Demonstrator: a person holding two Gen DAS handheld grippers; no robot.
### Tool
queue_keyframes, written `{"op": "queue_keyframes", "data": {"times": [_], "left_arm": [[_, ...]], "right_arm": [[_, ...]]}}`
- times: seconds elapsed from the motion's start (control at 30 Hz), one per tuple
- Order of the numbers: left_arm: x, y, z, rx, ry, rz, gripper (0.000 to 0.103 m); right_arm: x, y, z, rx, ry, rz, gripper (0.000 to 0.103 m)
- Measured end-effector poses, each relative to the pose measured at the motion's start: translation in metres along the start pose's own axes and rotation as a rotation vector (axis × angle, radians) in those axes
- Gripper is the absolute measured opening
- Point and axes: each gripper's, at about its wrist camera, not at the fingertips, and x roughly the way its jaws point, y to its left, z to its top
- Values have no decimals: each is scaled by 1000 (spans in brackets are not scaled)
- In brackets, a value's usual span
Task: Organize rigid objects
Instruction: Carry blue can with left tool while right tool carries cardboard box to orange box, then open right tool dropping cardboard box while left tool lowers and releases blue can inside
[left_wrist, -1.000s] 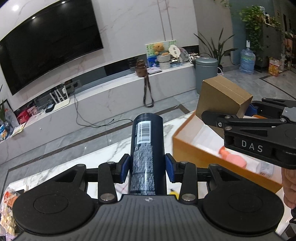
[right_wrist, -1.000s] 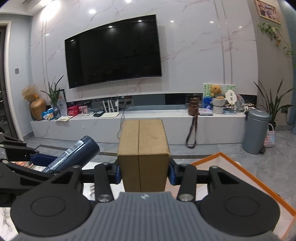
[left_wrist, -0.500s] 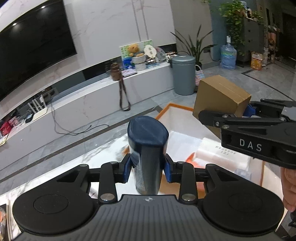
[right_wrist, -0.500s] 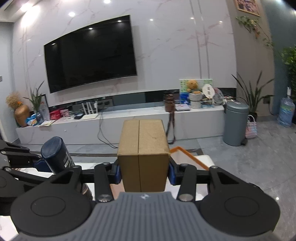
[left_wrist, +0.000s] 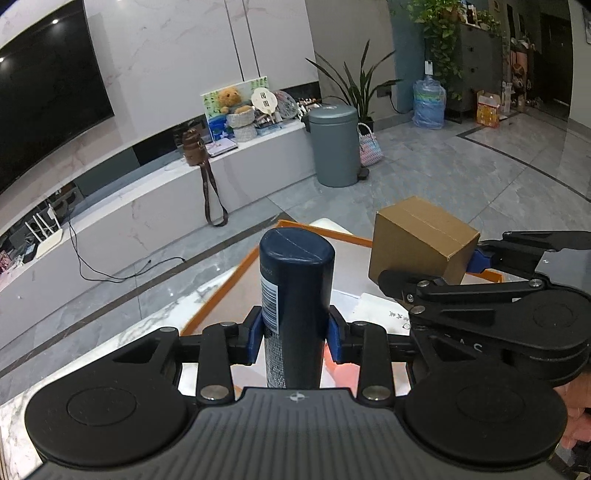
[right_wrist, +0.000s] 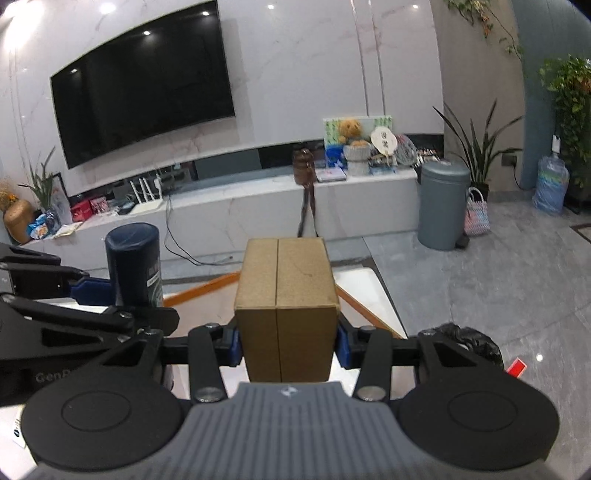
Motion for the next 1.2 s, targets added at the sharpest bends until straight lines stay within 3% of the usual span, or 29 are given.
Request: {"op": "queue_keyframes", "data": {"times": [0.4, 0.7, 0.93, 1.2], "left_arm": [[23, 11, 10, -49, 59, -20, 39], [59, 35, 12, -143, 186, -9, 38], [78, 33, 16, -30, 275, 69, 38], [106, 29, 16, 37, 357, 82, 38]], "right_arm": [[24, -3, -10, -7, 81, 5, 45], [51, 1, -8, 4, 148, 50, 45], [77, 13, -12, -10, 203, 85, 45], [100, 18, -15, -26, 234, 98, 45]]}}
